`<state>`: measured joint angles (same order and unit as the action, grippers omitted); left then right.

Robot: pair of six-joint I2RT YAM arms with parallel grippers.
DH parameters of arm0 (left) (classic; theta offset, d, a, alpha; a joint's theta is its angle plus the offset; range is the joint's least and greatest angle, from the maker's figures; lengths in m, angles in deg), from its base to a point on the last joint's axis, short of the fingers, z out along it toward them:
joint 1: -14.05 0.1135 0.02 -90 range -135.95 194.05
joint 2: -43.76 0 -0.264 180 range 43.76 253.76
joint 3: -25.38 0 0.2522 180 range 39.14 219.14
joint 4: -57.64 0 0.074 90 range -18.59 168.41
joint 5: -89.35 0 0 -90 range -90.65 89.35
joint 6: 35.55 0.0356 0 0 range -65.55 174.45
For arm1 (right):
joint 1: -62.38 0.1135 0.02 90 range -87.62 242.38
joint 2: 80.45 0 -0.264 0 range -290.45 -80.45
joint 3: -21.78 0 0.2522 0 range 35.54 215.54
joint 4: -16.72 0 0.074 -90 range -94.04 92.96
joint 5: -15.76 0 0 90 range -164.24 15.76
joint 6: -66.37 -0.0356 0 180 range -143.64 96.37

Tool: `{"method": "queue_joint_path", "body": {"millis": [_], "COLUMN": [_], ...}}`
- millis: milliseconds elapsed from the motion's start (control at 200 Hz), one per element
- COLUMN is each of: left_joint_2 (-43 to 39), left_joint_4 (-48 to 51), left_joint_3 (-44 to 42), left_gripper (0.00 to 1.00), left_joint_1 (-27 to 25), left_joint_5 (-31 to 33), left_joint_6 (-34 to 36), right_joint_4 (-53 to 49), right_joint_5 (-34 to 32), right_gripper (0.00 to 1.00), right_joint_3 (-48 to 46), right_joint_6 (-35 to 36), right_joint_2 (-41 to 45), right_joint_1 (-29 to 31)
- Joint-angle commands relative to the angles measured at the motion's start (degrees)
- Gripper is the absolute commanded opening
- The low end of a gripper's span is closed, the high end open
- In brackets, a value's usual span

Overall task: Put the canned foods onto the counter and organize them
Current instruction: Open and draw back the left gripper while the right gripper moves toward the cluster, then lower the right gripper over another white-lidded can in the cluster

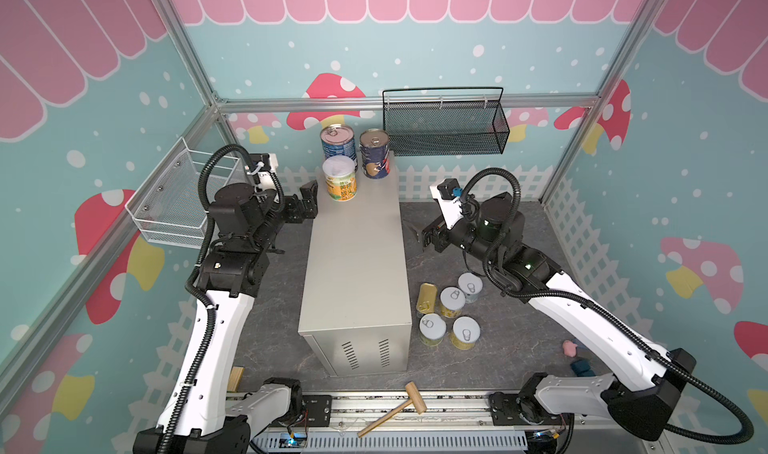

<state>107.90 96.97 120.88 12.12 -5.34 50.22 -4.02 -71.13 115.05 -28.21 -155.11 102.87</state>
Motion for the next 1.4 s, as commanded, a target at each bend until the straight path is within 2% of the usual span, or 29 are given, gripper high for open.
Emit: {"method": "queue_joint_path", "body": {"millis": [0,85,360,660,876,1041,1191,1396], "left_joint_2": [-0.86,-0.9,-1.8,-2.35,-2.22,0.46,1.43,0.77], "left_joint_4": [3.84,4.53,5.84,5.73,5.81,5.96,5.84,5.83], "left_joint_3": [-1.74,-1.8,-2.71,-3.94,-4.0,-2.22,-1.93,-2.67], "left_gripper": [0.99,0.99,0.99,0.99,0.99,0.99,0.99,0.99], "left_joint_1": [2.92,4.17,5.43,5.54,4.75,3.9,3.08,2.36], "left_joint_5": [-1.03,-3.26,-4.01,-5.33,-8.35,-16.58,-16.66,-16.14], "left_joint_6": [-1.72,-1.45,-0.59,-0.47,-0.09,-0.68,-1.33,-1.23], "right_joint_4": [-1.25,-1.59,-4.1,-9.08,-9.94,-10.89,-13.53,-17.8], "right_joint_5": [0.69,-0.4,-2.64,-9.9,-12.16,-11.22,-12.12,-13.04], "right_gripper": [0.97,0.97,0.97,0.97,0.97,0.97,0.98,0.98], "right_joint_3": [3.28,4.89,8.21,7.75,-0.28,-6.85,-11.26,-17.59], "right_joint_6": [-0.18,-1.06,-2.69,-4.43,-8.42,-10.76,-11.77,-16.95], "right_joint_2": [-2.52,-3.99,-6.46,-5.18,0.08,4.64,7.65,8.06], "right_joint_1": [-0.23,-0.19,-0.23,-1.32,-4.57,-7.99,-10.71,-14.86]}}
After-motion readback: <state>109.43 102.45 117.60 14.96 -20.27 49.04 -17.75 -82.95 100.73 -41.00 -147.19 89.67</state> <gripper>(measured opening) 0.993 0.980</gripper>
